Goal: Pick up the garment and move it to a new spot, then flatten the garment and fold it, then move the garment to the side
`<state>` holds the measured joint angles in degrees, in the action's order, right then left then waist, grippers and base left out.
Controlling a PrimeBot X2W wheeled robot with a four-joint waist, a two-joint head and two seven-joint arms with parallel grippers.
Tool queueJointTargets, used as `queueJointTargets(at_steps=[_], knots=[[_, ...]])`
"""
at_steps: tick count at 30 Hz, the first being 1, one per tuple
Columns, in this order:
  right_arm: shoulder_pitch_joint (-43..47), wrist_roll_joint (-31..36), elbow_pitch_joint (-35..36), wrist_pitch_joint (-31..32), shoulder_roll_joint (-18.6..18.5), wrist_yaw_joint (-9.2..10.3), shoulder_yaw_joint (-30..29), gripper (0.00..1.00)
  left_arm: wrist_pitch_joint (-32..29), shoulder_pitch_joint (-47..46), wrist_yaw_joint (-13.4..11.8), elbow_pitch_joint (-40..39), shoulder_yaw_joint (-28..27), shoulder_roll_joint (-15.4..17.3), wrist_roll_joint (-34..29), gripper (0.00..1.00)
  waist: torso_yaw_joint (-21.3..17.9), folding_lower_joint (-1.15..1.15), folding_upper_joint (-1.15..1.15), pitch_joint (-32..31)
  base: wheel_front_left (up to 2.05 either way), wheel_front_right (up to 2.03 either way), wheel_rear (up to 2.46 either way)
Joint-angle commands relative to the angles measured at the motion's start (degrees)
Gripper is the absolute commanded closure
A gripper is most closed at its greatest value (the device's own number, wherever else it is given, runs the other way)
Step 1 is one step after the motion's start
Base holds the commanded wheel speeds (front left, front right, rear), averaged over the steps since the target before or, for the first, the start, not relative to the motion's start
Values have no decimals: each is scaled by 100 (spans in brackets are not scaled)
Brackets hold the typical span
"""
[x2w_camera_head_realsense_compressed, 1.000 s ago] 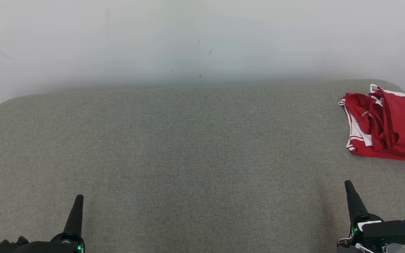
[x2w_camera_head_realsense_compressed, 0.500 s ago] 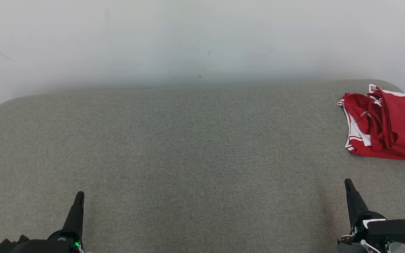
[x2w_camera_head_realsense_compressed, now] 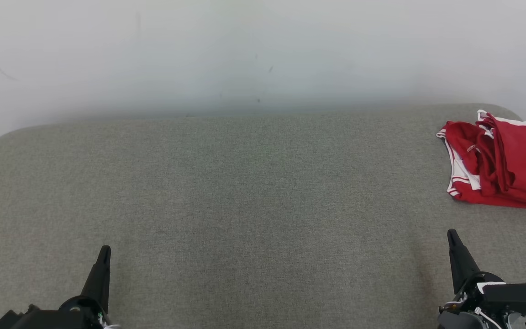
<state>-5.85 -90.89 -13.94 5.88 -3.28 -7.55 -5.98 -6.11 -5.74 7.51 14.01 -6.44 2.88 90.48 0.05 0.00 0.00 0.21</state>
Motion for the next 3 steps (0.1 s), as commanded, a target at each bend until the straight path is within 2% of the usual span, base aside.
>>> queueJointTargets(at_steps=[1, 3], knots=[[-43, -114, -4, 31, 14, 12, -21, 100, -41, -78, -4, 9, -19, -1, 126, 100, -1, 0, 0, -1, 0, 0, 0], [-53, -180, -9, 48, 18, 12, -30, 100, -59, -84, -4, 12, -20, -1, 180, 100, -3, 0, 0, -3, 0, 0, 0]])
